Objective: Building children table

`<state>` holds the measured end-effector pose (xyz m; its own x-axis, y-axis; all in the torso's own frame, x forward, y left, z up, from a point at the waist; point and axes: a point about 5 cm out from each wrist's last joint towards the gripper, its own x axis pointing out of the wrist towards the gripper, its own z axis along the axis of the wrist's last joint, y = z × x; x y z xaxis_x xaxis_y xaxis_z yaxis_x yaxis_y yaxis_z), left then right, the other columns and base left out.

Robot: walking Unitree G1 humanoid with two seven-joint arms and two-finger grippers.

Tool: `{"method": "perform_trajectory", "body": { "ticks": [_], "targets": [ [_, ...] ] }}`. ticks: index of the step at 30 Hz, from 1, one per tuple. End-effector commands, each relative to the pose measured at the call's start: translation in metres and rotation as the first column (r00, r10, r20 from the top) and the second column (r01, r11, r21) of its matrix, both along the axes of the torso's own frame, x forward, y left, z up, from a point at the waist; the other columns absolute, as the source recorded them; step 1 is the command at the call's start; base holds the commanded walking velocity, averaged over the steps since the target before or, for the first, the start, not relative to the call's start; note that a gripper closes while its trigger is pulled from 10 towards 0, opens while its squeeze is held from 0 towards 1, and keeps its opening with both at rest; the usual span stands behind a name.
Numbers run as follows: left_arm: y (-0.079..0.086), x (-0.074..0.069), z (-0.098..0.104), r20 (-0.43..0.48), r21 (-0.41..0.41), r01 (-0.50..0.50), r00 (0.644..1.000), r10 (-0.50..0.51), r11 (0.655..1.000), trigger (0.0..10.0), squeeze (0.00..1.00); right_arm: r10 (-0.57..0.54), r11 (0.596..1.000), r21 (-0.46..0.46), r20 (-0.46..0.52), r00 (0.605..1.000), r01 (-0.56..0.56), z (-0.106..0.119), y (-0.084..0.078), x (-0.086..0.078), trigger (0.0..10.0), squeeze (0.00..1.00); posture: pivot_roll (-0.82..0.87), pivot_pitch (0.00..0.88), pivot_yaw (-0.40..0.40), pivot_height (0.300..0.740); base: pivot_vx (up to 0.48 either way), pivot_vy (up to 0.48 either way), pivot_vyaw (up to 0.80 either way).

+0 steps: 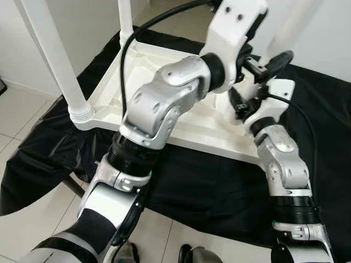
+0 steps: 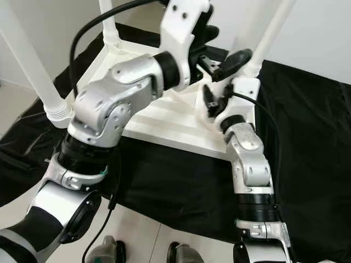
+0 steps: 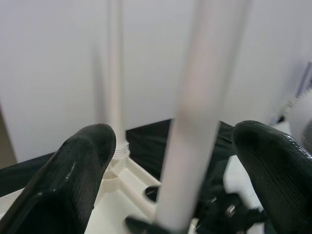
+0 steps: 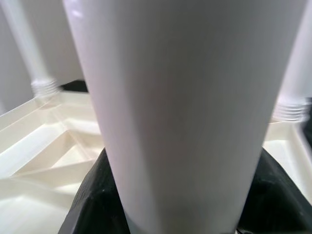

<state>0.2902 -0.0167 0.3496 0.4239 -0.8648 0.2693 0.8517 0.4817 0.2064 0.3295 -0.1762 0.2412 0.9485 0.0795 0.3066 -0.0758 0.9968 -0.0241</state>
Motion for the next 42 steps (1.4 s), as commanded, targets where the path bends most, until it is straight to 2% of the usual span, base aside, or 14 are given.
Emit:
{"method": "perform_trajectory", "body": {
  "ticks": [1, 4, 9, 10, 14, 17, 20, 23, 25, 26, 27, 37, 40, 42],
  "targets": [
    [0.003, -0.004, -0.004, -0.004, -0.005, -0.002, 1.000, 0.002, 1.000, 10.0, 0.00, -0.046, 0.999, 0.004, 0.022, 0.999, 0.046, 0.000, -0.007, -0.004, 10.0, 0.00, 0.06, 0.139, -0.063, 0.740, 0.000, 0.000, 0.00],
    [0.008, -0.004, -0.011, -0.016, 0.000, -0.012, 1.000, 0.012, 1.000, 10.0, 0.00, -0.071, 0.997, 0.007, 0.021, 0.997, 0.071, -0.001, -0.010, -0.006, 10.0, 0.00, 0.05, 0.139, -0.064, 0.740, 0.000, 0.000, 0.00],
    [0.013, 0.012, -0.023, -0.057, 0.014, -0.032, 0.998, 0.033, 0.999, 10.0, 0.00, -0.122, 0.993, 0.012, 0.023, 0.992, 0.122, -0.003, -0.016, -0.009, 10.0, 0.00, 0.05, 0.142, -0.057, 0.740, 0.000, 0.000, 0.00],
    [0.017, 0.020, -0.046, -0.089, 0.052, -0.059, 0.994, 0.063, 0.997, 10.0, 0.00, -0.155, 0.988, 0.025, 0.036, 0.987, 0.155, -0.005, -0.023, -0.014, 10.0, 0.00, 0.05, 0.144, -0.057, 0.740, 0.000, 0.000, 0.00],
    [0.019, 0.021, -0.060, -0.111, 0.073, -0.078, 0.990, 0.086, 0.994, 10.0, 0.00, -0.176, 0.984, 0.036, 0.043, 0.984, 0.174, -0.006, -0.029, -0.016, 10.0, 0.00, 0.04, 0.143, -0.051, 0.740, 0.000, 0.000, 0.00],
    [0.020, 0.020, -0.074, -0.092, 0.104, -0.101, 0.990, 0.111, 0.989, 10.0, 0.00, -0.229, 0.973, 0.049, 0.051, 0.972, 0.227, -0.008, -0.038, -0.019, 10.0, 0.00, 0.04, 0.142, -0.051, 0.740, 0.000, 0.000, 0.00],
    [0.019, 0.018, -0.079, -0.089, 0.113, -0.101, 0.990, 0.111, 0.988, 10.0, 0.00, -0.240, 0.970, 0.054, 0.049, 0.970, 0.237, -0.009, -0.040, -0.021, 10.0, 0.00, 0.04, 0.143, -0.053, 0.740, 0.000, 0.000, 0.00],
    [0.015, 0.012, -0.093, -0.098, 0.124, -0.073, 0.992, 0.086, 0.990, 10.0, 0.00, -0.262, 0.964, 0.045, 0.027, 0.965, 0.261, -0.017, -0.042, -0.026, 10.0, 0.00, 0.04, 0.137, -0.058, 0.740, 0.000, 0.000, 0.00],
    [0.015, 0.012, -0.093, -0.098, 0.124, -0.073, 0.992, 0.086, 0.990, 10.0, 0.00, -0.262, 0.964, 0.045, 0.027, 0.965, 0.261, -0.017, -0.042, -0.026, 10.0, 0.00, 0.04, 0.137, -0.058, 0.740, 0.000, 0.000, 0.00],
    [0.011, 0.008, -0.108, -0.091, 0.140, -0.071, 0.992, 0.084, 0.988, 10.0, 0.00, -0.275, 0.961, 0.035, 0.006, 0.961, 0.275, -0.024, -0.044, -0.031, 10.0, 0.00, 0.03, 0.128, -0.060, 0.740, 0.000, 0.000, 0.00],
    [0.011, 0.007, -0.113, -0.084, 0.146, -0.074, 0.993, 0.087, 0.986, 10.0, 0.00, -0.278, 0.960, 0.032, 0.005, 0.961, 0.278, -0.025, -0.044, -0.033, 10.0, 0.00, 0.03, 0.128, -0.060, 0.740, 0.000, 0.000, 0.00],
    [0.008, 0.002, -0.140, -0.025, 0.168, -0.094, 0.995, 0.099, 0.981, 10.0, 0.00, -0.296, 0.955, 0.007, 0.001, 0.955, 0.296, -0.031, -0.047, -0.041, 10.0, 0.00, 0.02, 0.109, -0.067, 0.740, 0.000, 0.000, 0.00],
    [0.006, -0.003, -0.144, 0.009, 0.166, -0.068, 0.998, 0.067, 0.984, 10.0, 0.00, -0.291, 0.957, -0.003, -0.017, 0.957, 0.291, -0.037, -0.046, -0.044, 10.0, 0.00, 0.02, 0.105, -0.069, 0.740, 0.000, 0.000, 0.00],
    [0.003, -0.007, -0.150, -0.001, 0.165, -0.044, 0.999, 0.044, 0.985, 10.0, 0.00, -0.284, 0.959, -0.025, -0.027, 0.959, 0.283, -0.041, -0.044, -0.045, 10.0, 0.00, 0.02, 0.104, -0.069, 0.740, 0.000, 0.000, 0.00]
  ]
}}
